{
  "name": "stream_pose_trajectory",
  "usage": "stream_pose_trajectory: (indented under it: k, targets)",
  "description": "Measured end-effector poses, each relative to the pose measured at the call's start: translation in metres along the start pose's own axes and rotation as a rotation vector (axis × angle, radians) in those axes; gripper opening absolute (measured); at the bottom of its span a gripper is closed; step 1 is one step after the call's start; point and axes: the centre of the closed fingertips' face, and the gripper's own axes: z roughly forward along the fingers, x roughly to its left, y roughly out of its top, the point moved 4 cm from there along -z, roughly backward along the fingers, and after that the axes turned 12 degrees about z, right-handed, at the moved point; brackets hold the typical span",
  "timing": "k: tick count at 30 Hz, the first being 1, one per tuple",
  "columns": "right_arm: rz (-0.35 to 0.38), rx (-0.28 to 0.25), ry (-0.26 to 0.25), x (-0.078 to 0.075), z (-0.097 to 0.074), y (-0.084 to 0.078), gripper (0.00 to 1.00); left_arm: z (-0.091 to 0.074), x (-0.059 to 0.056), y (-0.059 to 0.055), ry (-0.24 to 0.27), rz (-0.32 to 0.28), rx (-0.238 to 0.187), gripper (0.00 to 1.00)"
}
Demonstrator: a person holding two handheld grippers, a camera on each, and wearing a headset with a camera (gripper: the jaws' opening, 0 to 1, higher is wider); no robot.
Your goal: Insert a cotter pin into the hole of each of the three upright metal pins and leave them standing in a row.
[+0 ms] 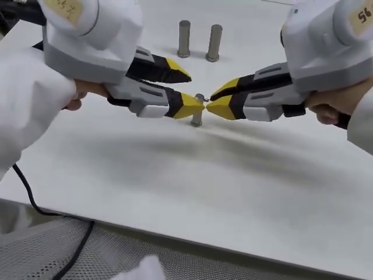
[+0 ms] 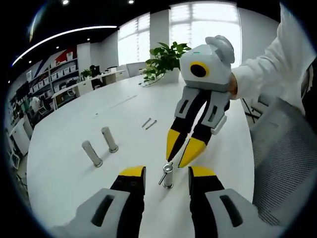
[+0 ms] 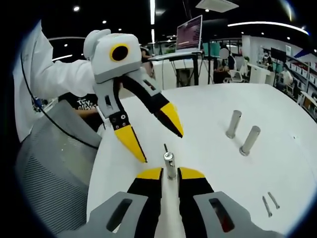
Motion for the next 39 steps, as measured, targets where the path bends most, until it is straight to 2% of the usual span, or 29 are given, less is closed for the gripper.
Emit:
stream_pose_trajectory:
  k: [3,4,6,8,10,12,14,16,18,23,29,31,34,39]
  targets:
    - [-0.003,-0.012,0.007,0.002,0.003,0.001,0.11,-0.004,0.0,-0.002,0.01,0.006,-0.015,0.64]
    - [-0.001,-0.011,0.009,0.003,0.004,0.001,0.11,-0.005,-0.003,-0.002,0.008,0.007,-0.021,0.71]
    - [-0.006,-0.007,0.007,0.004,0.007,0.001,0.11,-0.007,-0.004,-0.004,0.009,-0.017,-0.029,0.74]
    - [-0.009,-0.004,0.01,0.006,0.008,0.002,0.11,-0.008,-0.004,-0.012,0.013,-0.041,-0.016,0.74]
    - [-0.01,-0.007,0.012,0.007,0.01,0.004,0.11,-0.009,-0.004,-0.016,0.023,-0.04,-0.009,0.74]
    - [-0.011,-0.006,0.011,0.007,0.01,0.004,0.12,-0.011,-0.005,-0.019,0.027,-0.072,-0.014,0.76]
    - [-0.009,-0.004,0.009,0.006,0.012,0.004,0.12,-0.011,-0.006,-0.021,0.025,-0.09,-0.019,0.82]
    - [-0.008,-0.005,0.007,0.005,0.013,0.005,0.11,-0.01,-0.005,-0.023,0.051,-0.116,-0.028,0.93]
    - [-0.035,-0.002,0.005,0.006,0.015,0.004,0.11,-0.011,-0.003,-0.025,0.062,-0.134,-0.034,0.99]
    - [-0.034,0.001,-0.002,0.002,0.02,0.004,0.09,-0.013,0.003,-0.031,0.093,-0.194,-0.05,0.99]
    - [-0.025,0.004,-0.015,-0.001,0.022,0.003,0.04,-0.012,0.0,-0.025,0.101,-0.209,-0.055,0.99]
    - [-0.043,0.004,-0.019,0.0,0.022,0.003,0.04,-0.011,0.0,-0.023,0.105,-0.22,-0.061,0.99]
    - [-0.049,0.002,-0.013,0.0,0.022,0.004,0.04,-0.012,0.001,-0.024,0.105,-0.232,-0.062,0.99]
    - [-0.064,-0.006,-0.035,-0.006,0.023,0.01,0.04,-0.013,0.004,-0.025,0.114,-0.235,-0.069,0.99]
